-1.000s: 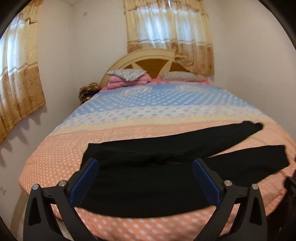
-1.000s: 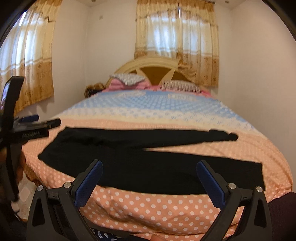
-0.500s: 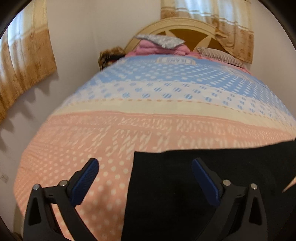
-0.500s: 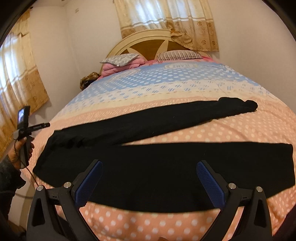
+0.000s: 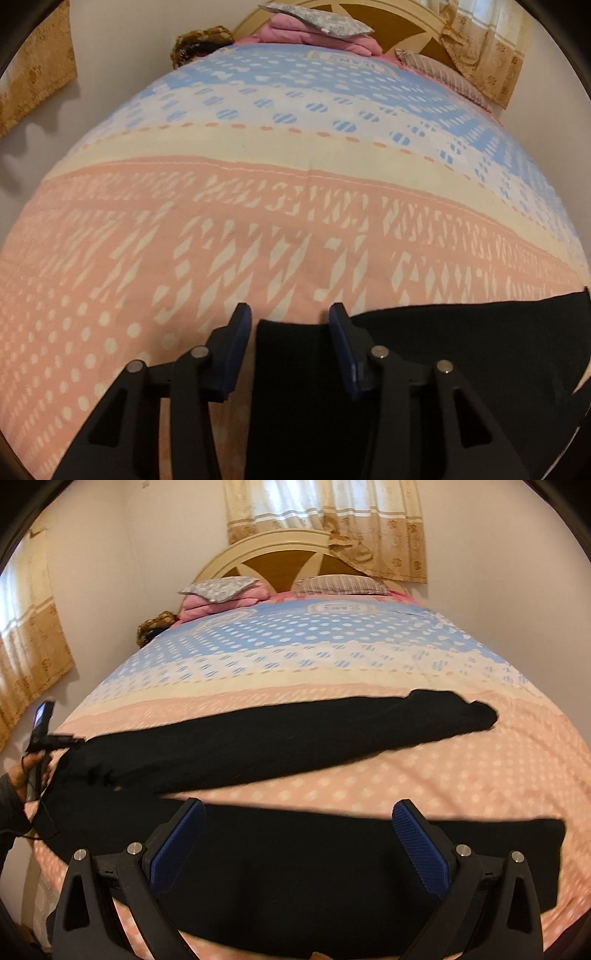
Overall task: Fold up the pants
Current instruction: 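Lower both grippers onto the pant legs and close on the fabric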
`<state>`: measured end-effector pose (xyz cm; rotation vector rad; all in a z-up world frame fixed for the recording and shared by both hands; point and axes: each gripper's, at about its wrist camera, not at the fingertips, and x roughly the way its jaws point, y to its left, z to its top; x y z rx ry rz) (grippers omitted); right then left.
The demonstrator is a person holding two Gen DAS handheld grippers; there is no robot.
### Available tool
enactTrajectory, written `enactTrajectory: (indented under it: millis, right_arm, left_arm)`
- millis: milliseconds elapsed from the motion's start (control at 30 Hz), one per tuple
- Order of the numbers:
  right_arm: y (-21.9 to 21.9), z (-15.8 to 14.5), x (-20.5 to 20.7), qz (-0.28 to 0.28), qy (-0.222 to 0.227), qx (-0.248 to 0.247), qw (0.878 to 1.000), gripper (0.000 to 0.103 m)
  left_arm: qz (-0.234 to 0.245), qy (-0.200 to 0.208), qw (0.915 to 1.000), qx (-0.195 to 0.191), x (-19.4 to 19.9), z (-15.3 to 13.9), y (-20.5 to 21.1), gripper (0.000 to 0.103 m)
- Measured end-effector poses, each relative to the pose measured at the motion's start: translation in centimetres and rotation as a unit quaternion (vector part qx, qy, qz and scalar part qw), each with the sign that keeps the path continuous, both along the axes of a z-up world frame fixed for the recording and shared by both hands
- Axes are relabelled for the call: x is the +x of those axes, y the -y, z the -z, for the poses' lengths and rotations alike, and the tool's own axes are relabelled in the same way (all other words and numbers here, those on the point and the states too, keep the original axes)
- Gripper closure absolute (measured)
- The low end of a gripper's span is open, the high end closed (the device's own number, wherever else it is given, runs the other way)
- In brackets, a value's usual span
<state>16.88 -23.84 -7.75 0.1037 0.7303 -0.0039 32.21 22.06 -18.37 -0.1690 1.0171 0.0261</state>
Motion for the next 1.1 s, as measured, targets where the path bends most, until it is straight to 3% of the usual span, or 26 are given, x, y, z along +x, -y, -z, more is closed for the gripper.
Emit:
enactTrajectory:
  millis: [100,167,200,367,567,667,700,800,1100]
  right_arm:
    - [3.2,-0.9,1.6,0.025,0.000,0.008,1.000,0.001]
    - [5.1,-1.3,2.5,0.035,-0.002,0.019,0.999,0.001]
    - [6.4,-1.3,3.1,0.042,-0.008,0.031,0.999,0.001]
    - [11.9,-0.9,5.4,0.086,-0.031,0.083,0.992,0.001]
    - [17.5,-0.7,9.4,0.125,-0.066,0.062,0.988,0.001]
    - [20.5,-0.8,11.5,0.147,-0.074,0.076,0.983,0.002]
    - [21.1,-0.9,12.4,0.148,-0.076,0.068,0.984,0.005]
    - [22.2,-0.5,15.3,0.145,-0.094,0.042,0.984,0.027]
    - [23.8,4.0,23.1,0.110,-0.162,0.039,0.980,0.028]
  left_arm:
    - [0.008,-0.013,0.9995,-0.029,0.5,-0.3,-1.1,0.061]
    - [0.015,-0.022,0.9990,-0.036,1.5,-0.4,-1.6,0.078]
    - [0.020,-0.025,0.9990,-0.033,1.2,-0.6,-1.4,0.080]
    - [0.029,-0.016,0.9991,-0.025,0.8,-0.8,-1.5,0.081]
    - [0.045,-0.007,0.9989,-0.013,1.3,-0.5,-0.9,0.081]
    - [0.065,0.004,0.9978,-0.010,1.2,-0.3,-0.4,0.089]
    - [0.065,0.005,0.9978,-0.013,1.2,-0.2,-0.6,0.089]
    - [0.064,0.005,0.9978,-0.019,1.3,-0.1,-0.7,0.089]
    - [0.061,0.010,0.9978,-0.025,1.6,0.5,-0.7,0.089]
